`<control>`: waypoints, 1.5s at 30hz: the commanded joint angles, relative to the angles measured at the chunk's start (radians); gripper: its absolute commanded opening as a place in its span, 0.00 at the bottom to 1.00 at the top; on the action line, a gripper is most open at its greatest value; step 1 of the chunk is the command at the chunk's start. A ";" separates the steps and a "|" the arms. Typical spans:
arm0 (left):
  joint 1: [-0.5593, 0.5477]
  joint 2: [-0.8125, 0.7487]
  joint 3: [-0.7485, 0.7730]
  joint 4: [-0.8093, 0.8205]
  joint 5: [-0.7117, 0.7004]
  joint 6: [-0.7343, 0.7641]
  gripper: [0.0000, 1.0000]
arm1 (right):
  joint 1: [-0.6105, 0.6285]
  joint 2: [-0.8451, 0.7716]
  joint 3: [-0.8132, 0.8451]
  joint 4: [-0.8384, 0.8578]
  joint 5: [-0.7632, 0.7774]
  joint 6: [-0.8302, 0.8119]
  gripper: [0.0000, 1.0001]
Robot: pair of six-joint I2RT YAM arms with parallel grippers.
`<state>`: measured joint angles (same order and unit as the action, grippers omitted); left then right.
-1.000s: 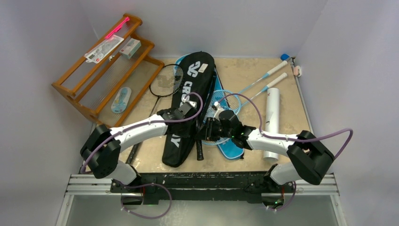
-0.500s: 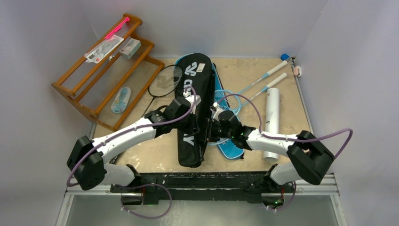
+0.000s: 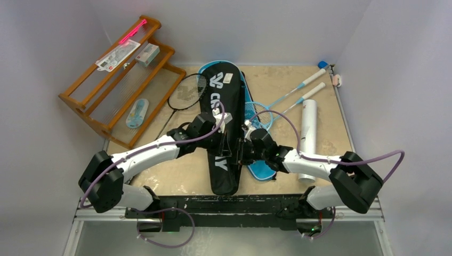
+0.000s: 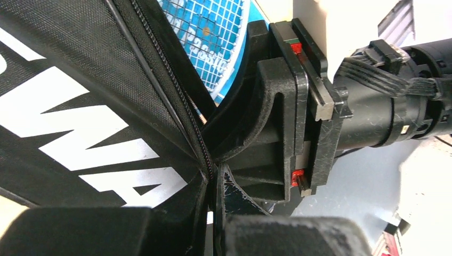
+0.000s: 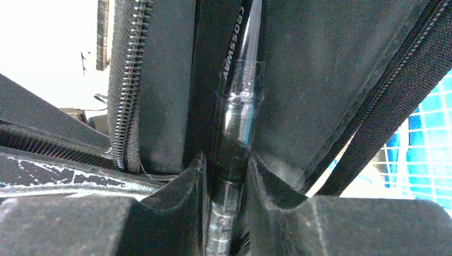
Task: Pack up the badminton gear
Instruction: Place the racket in the racket bag.
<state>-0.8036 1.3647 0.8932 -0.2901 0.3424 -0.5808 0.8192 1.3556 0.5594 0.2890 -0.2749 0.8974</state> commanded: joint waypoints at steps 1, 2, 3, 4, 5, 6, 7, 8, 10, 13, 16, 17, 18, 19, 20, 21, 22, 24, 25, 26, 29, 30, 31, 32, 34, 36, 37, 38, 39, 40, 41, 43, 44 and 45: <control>-0.022 -0.021 -0.023 0.192 0.261 -0.075 0.00 | 0.004 -0.016 0.024 0.244 0.027 -0.010 0.00; -0.022 -0.023 -0.028 0.217 0.278 -0.084 0.00 | 0.004 -0.010 0.022 0.253 0.021 -0.006 0.00; -0.022 -0.027 -0.033 0.244 0.293 -0.095 0.00 | 0.005 -0.007 0.021 0.260 0.018 -0.003 0.00; -0.022 -0.035 -0.044 0.270 0.302 -0.109 0.00 | 0.005 -0.005 0.020 0.265 0.015 0.000 0.00; -0.022 -0.045 -0.053 0.321 0.307 -0.125 0.00 | 0.005 -0.004 0.016 0.270 0.014 0.003 0.00; -0.022 -0.055 -0.059 0.352 0.308 -0.137 0.00 | 0.003 -0.004 0.011 0.275 0.014 0.004 0.00; -0.021 -0.066 -0.067 0.384 0.309 -0.151 0.00 | 0.004 -0.006 0.007 0.279 0.013 0.006 0.00; -0.020 -0.076 -0.073 0.411 0.311 -0.166 0.00 | 0.004 -0.009 0.001 0.280 0.012 0.009 0.00; -0.019 -0.094 -0.082 0.465 0.318 -0.193 0.00 | 0.005 -0.017 -0.012 0.285 0.011 0.017 0.00; -0.015 -0.127 -0.097 0.542 0.321 -0.232 0.00 | 0.005 -0.034 -0.029 0.301 0.011 0.021 0.00; -0.009 -0.149 -0.123 0.626 0.327 -0.271 0.00 | 0.005 -0.049 -0.046 0.333 0.007 0.019 0.00; -0.006 -0.153 -0.134 0.653 0.333 -0.285 0.00 | 0.005 -0.053 -0.053 0.351 0.004 0.018 0.01; -0.005 -0.156 -0.138 0.668 0.335 -0.294 0.00 | 0.004 -0.057 -0.059 0.358 0.001 0.018 0.04; -0.004 -0.156 -0.139 0.670 0.339 -0.297 0.00 | 0.004 -0.059 -0.061 0.360 -0.010 0.017 0.11; -0.003 -0.156 -0.138 0.656 0.339 -0.292 0.00 | 0.004 -0.061 -0.066 0.361 -0.014 0.017 0.18; -0.003 -0.155 -0.128 0.618 0.327 -0.277 0.00 | 0.004 -0.070 -0.072 0.356 -0.010 0.021 0.24; -0.003 -0.154 -0.107 0.535 0.295 -0.243 0.00 | 0.004 -0.084 -0.076 0.342 0.001 0.020 0.31; -0.003 -0.152 -0.068 0.354 0.207 -0.160 0.00 | 0.003 -0.125 -0.085 0.302 0.033 0.004 0.41; -0.003 -0.151 -0.057 0.274 0.167 -0.129 0.00 | 0.002 -0.146 -0.083 0.266 0.053 -0.007 0.44; -0.003 -0.149 -0.049 0.200 0.125 -0.100 0.00 | 0.003 -0.162 -0.073 0.216 0.080 -0.014 0.46; -0.002 -0.141 -0.052 0.099 0.049 -0.048 0.00 | 0.002 -0.183 -0.030 0.038 0.163 -0.025 0.50; -0.002 -0.136 -0.056 0.090 0.039 -0.039 0.00 | 0.002 -0.183 -0.020 0.002 0.181 -0.025 0.53; -0.002 -0.130 -0.057 0.086 0.035 -0.031 0.00 | 0.002 -0.184 -0.018 -0.017 0.193 -0.027 0.55; -0.003 -0.122 -0.058 0.085 0.038 -0.024 0.00 | 0.003 -0.187 -0.019 -0.034 0.207 -0.024 0.57; -0.002 -0.103 -0.059 0.089 0.047 -0.004 0.00 | 0.003 -0.198 -0.029 -0.058 0.242 -0.009 0.64; -0.002 -0.082 -0.053 0.078 0.051 0.024 0.00 | 0.003 -0.213 -0.034 -0.087 0.270 0.004 0.71; -0.002 -0.072 -0.051 0.070 0.050 0.036 0.00 | 0.003 -0.217 -0.037 -0.100 0.282 0.006 0.73; -0.002 -0.063 -0.051 0.061 0.045 0.047 0.00 | 0.002 -0.223 -0.038 -0.110 0.298 0.007 0.73; -0.003 -0.056 -0.050 0.047 0.032 0.058 0.00 | 0.003 -0.232 -0.038 -0.123 0.313 0.005 0.73; -0.002 -0.047 -0.047 0.030 0.017 0.068 0.00 | 0.002 -0.236 -0.036 -0.137 0.327 0.003 0.71; -0.003 -0.038 -0.044 0.010 -0.004 0.079 0.00 | 0.003 -0.240 -0.032 -0.156 0.345 0.000 0.68; -0.002 -0.015 -0.035 -0.038 -0.041 0.096 0.00 | 0.003 -0.242 -0.019 -0.193 0.385 -0.009 0.61; -0.003 -0.005 -0.031 -0.053 -0.051 0.104 0.00 | 0.002 -0.239 -0.010 -0.210 0.398 -0.017 0.57; -0.002 0.004 -0.029 -0.061 -0.057 0.107 0.00 | 0.001 -0.232 0.003 -0.226 0.408 -0.021 0.54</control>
<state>-0.8013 1.3407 0.8211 -0.2874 0.3500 -0.5369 0.8234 1.1294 0.4957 0.1444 0.0257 0.8948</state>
